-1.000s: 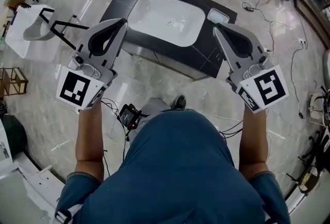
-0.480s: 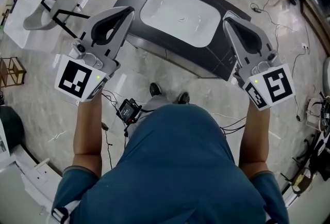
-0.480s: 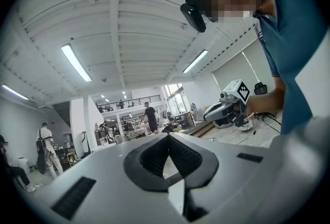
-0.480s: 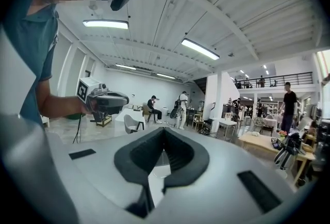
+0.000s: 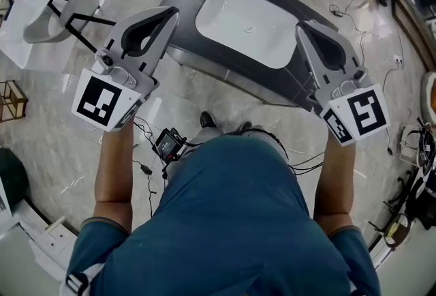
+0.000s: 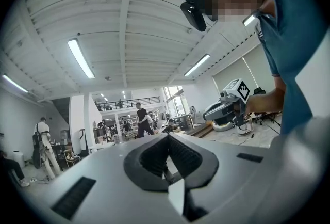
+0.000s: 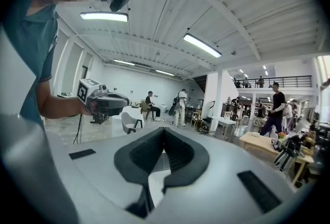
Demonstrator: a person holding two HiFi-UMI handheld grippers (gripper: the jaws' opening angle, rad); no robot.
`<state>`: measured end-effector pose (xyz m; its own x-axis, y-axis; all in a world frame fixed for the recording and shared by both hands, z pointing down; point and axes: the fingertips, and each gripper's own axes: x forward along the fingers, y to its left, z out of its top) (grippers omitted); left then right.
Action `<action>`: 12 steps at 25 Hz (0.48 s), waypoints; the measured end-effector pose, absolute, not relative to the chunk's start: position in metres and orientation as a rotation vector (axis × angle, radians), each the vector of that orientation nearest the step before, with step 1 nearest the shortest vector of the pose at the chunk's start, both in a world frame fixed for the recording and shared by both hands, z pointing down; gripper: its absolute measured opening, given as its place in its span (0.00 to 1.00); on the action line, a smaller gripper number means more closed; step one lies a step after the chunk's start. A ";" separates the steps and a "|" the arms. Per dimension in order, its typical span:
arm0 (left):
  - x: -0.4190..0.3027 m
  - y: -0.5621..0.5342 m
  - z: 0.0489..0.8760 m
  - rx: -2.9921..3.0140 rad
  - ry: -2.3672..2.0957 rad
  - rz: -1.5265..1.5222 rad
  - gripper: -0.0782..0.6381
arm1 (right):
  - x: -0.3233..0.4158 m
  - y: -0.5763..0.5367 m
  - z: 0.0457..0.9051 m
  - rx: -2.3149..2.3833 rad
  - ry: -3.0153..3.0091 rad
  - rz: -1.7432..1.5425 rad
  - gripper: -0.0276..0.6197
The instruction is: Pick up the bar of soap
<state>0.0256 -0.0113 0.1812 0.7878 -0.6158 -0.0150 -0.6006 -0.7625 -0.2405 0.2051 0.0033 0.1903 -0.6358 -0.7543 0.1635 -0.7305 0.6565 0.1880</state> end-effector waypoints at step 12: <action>0.013 -0.050 0.192 -2.764 0.976 -0.100 0.11 | 0.188 -0.037 0.200 1.166 -2.650 -0.131 0.07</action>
<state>0.0132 -0.0498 0.1920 0.7786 -0.6275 -0.0050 -0.6134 -0.7594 -0.2172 0.1881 -0.0366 0.2003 -0.6515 -0.7359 0.1845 -0.7142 0.6769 0.1781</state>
